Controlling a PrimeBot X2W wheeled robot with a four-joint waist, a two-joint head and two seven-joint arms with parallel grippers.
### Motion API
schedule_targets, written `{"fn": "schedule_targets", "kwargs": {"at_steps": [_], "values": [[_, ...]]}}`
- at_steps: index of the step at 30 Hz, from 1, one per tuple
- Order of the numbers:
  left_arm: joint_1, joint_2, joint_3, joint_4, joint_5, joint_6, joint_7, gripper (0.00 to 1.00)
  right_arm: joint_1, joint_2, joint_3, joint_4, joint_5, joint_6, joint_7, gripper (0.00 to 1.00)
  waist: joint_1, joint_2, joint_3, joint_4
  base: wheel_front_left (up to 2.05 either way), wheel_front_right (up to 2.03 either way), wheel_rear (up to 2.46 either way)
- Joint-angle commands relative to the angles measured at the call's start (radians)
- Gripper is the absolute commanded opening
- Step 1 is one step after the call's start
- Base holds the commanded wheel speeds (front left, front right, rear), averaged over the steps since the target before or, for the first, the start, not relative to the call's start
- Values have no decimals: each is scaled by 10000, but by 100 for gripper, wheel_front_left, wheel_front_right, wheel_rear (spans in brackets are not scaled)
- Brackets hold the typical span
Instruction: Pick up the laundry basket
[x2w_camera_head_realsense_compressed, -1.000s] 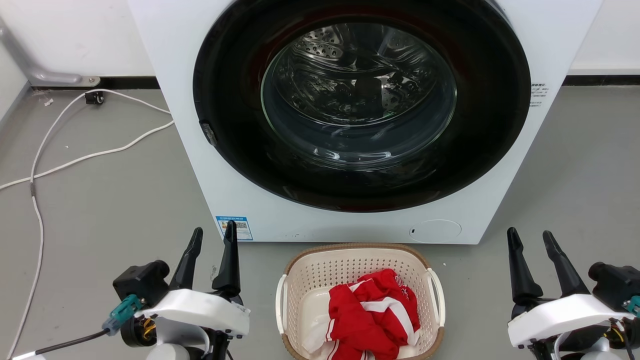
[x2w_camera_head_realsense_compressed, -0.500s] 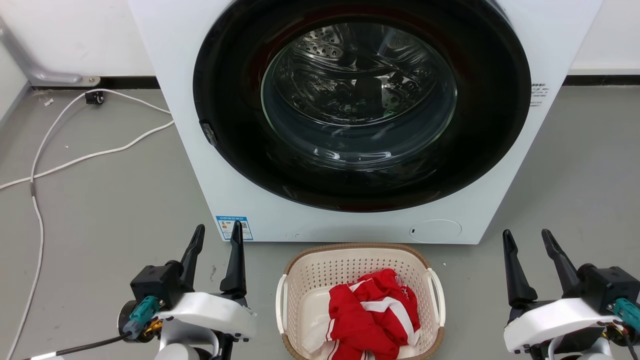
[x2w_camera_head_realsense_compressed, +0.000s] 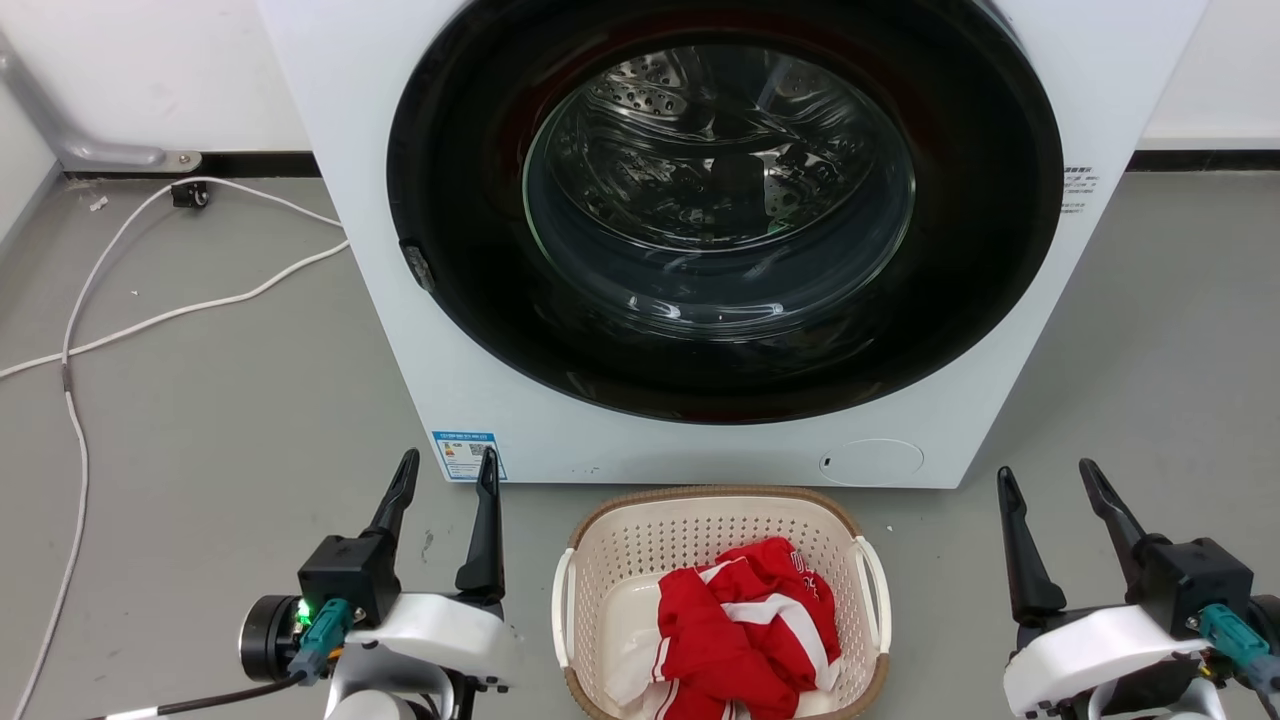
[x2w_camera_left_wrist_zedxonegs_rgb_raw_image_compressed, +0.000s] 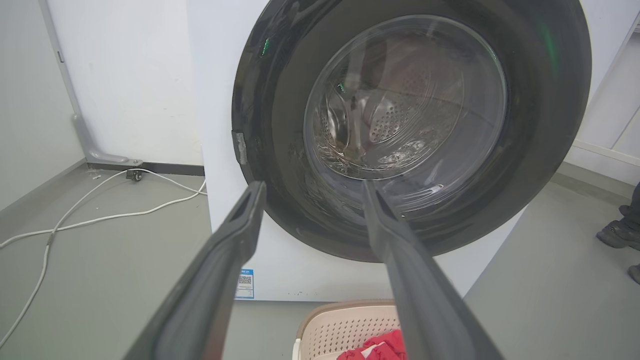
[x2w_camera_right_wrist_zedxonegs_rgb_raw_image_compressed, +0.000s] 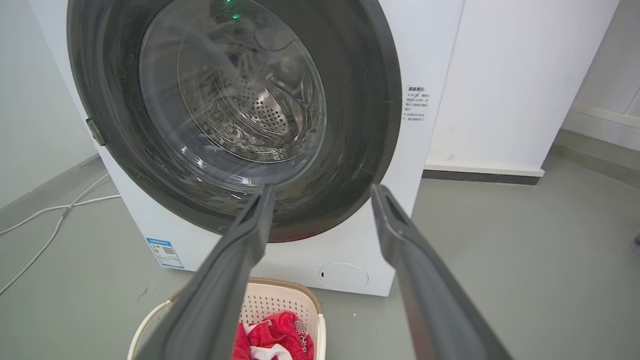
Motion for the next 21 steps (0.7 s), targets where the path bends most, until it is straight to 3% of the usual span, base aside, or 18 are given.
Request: {"fn": "schedule_targets", "kwargs": {"at_steps": [1,21], "values": [[-147,63,-24,6,211,66,-80,100,102,16,16,-89,-269,-3,-73,100,0,-1,-8,2,0,0,0],[-141,-15,-20,18,1379,201,-462,100,171,22,39,106,-1345,-5,-392,100,0,-1,3,-3,0,0,0]]}}
